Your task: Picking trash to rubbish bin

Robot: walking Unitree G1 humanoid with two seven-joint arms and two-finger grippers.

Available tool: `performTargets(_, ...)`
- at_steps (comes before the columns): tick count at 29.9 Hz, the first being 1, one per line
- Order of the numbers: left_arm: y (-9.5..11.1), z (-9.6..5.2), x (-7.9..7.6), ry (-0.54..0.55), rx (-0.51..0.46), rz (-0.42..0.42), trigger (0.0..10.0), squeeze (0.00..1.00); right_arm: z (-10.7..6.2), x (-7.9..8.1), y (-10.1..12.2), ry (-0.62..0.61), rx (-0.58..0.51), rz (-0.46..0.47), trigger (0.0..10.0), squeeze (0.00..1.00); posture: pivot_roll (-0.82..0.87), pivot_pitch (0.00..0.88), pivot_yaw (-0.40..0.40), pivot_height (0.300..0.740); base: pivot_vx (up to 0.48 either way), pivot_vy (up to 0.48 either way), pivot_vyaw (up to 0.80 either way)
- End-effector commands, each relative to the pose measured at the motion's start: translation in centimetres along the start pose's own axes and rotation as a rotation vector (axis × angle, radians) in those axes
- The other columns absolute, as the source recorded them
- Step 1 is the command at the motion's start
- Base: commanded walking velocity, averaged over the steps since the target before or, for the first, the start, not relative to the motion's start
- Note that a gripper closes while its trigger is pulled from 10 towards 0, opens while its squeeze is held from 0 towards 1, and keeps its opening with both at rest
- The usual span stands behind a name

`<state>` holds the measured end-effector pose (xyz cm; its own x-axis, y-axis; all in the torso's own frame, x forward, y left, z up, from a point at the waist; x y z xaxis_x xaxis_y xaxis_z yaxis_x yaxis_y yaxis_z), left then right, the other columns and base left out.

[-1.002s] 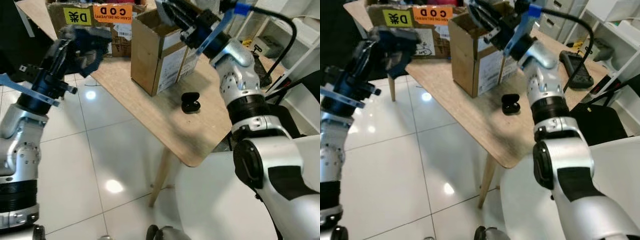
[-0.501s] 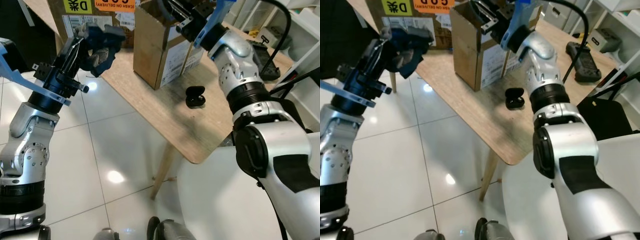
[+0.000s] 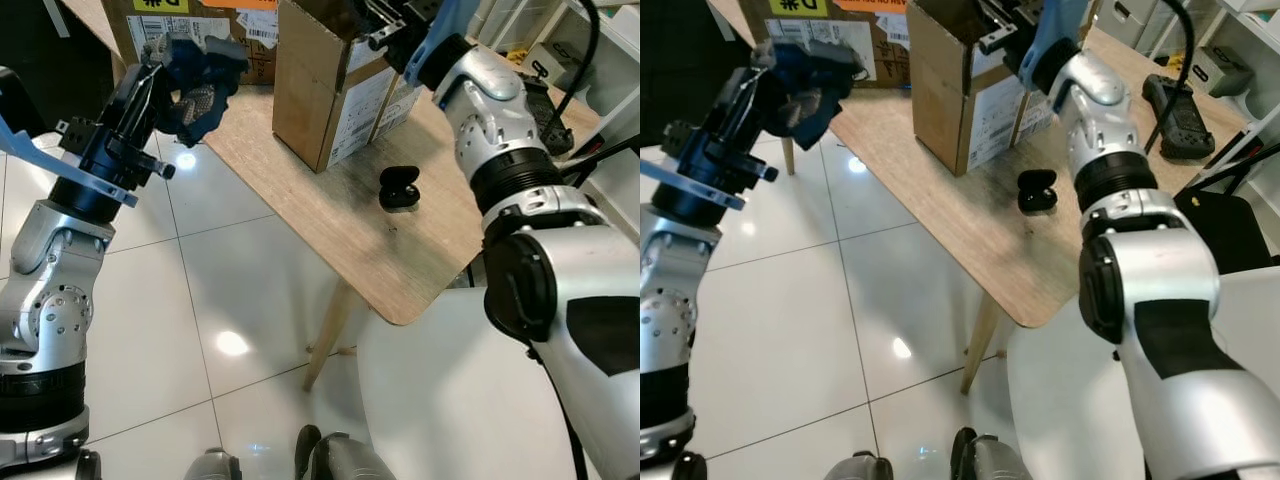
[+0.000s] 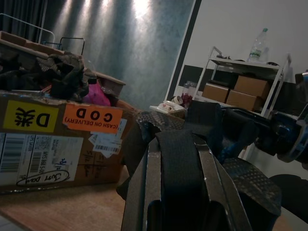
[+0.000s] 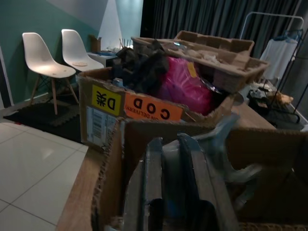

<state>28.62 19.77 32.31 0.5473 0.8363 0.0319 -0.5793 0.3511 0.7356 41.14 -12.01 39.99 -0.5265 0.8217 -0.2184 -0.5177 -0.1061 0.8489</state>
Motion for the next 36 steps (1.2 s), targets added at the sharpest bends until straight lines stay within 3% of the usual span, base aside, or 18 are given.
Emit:
performTargets(1,0.6,0.2,-0.4,-0.031,-0.011,0.007,10.0,0.00,-0.1,-0.5,0.4,-0.014,-0.005,0.009,10.0,0.73,0.11,0.297,-0.065,0.740,0.000,0.000,0.00)
performTargets(3,0.7,0.3,-0.6,-0.041,-0.014,0.004,10.0,0.00,-0.2,-0.7,0.5,-0.021,-0.003,0.006,10.0,0.98,0.11,0.296,-0.064,0.740,0.000,0.000,0.00)
performTargets(4,0.8,0.4,-0.9,-0.059,-0.016,-0.011,10.0,0.00,-0.2,-0.7,0.5,-0.022,-0.003,0.005,10.0,1.00,0.11,0.295,-0.062,0.740,0.000,0.000,0.00)
performTargets(16,0.1,0.9,-2.3,-0.137,0.007,-0.033,10.0,0.00,0.0,-0.8,1.7,-0.008,-0.073,0.039,10.0,0.99,0.12,0.276,-0.056,0.740,0.000,0.000,0.00)
performTargets(17,0.1,1.0,-2.6,-0.148,0.007,-0.035,10.0,0.00,-0.1,-0.9,2.5,0.010,-0.125,0.062,10.0,0.90,0.12,0.272,-0.055,0.740,0.000,0.000,0.00)
performTargets(19,0.1,1.1,-2.7,-0.156,0.006,-0.037,10.0,0.00,-0.1,-1.0,3.0,0.022,-0.161,0.077,10.0,0.90,0.12,0.270,-0.055,0.740,0.000,0.000,0.00)
performTargets(20,0.3,1.2,-3.0,-0.171,0.001,-0.038,10.0,0.00,-0.3,-1.2,3.9,0.044,-0.226,0.112,10.0,0.15,0.11,0.258,-0.052,0.740,0.000,0.000,0.00)
performTargets(21,0.4,1.4,-3.2,-0.182,-0.002,-0.039,10.0,0.00,-0.5,-1.4,4.6,0.063,-0.273,0.134,10.0,0.00,0.11,0.254,-0.052,0.740,0.000,0.000,0.00)
performTargets(24,0.5,1.6,-3.5,-0.198,-0.010,-0.041,10.0,0.00,-0.9,-1.5,5.5,0.105,-0.338,0.170,10.0,0.00,0.11,0.250,-0.052,0.740,0.000,0.000,0.00)
performTargets(26,0.6,2.0,-3.7,-0.211,-0.023,-0.047,10.0,0.00,-1.5,-1.2,6.1,0.236,-0.399,0.255,10.0,0.00,0.09,0.234,-0.052,0.740,0.000,0.000,0.00)
performTargets(28,0.6,2.1,-3.7,-0.215,-0.026,-0.049,10.0,0.00,-1.7,-1.1,6.2,0.280,-0.416,0.279,10.0,0.00,0.09,0.234,-0.052,0.740,0.000,0.000,0.00)
performTargets(29,0.5,2.3,-4.0,-0.228,-0.031,-0.060,10.0,0.00,-2.3,-0.4,6.1,0.390,-0.422,0.293,10.0,0.00,0.08,0.225,-0.049,0.740,0.000,0.000,0.00)
performTargets(32,0.3,2.4,-4.8,-0.272,-0.030,-0.090,10.0,0.00,-3.3,1.1,5.0,0.584,-0.392,0.303,10.0,0.00,0.08,0.220,-0.045,0.740,0.000,0.000,0.00)
performTargets(36,-0.2,2.4,-5.6,-0.321,-0.012,-0.114,10.0,0.00,-4.1,2.6,3.7,0.721,-0.340,0.301,10.0,0.00,0.07,0.219,-0.041,0.740,0.000,0.000,0.00)
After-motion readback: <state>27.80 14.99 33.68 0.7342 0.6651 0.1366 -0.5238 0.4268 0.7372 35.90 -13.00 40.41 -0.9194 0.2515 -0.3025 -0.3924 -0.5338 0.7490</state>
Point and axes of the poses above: a point about 5 cm out from each wrist's last joint towards the gripper, its own z axis pointing out of the wrist towards the gripper, its own y axis along the axis of the wrist's last joint, x = y × z, the point moved 1 cm from there along z, pointing out of the wrist towards the gripper, and after that the axes turned 2 degrees about z, right-handed, at the moved point
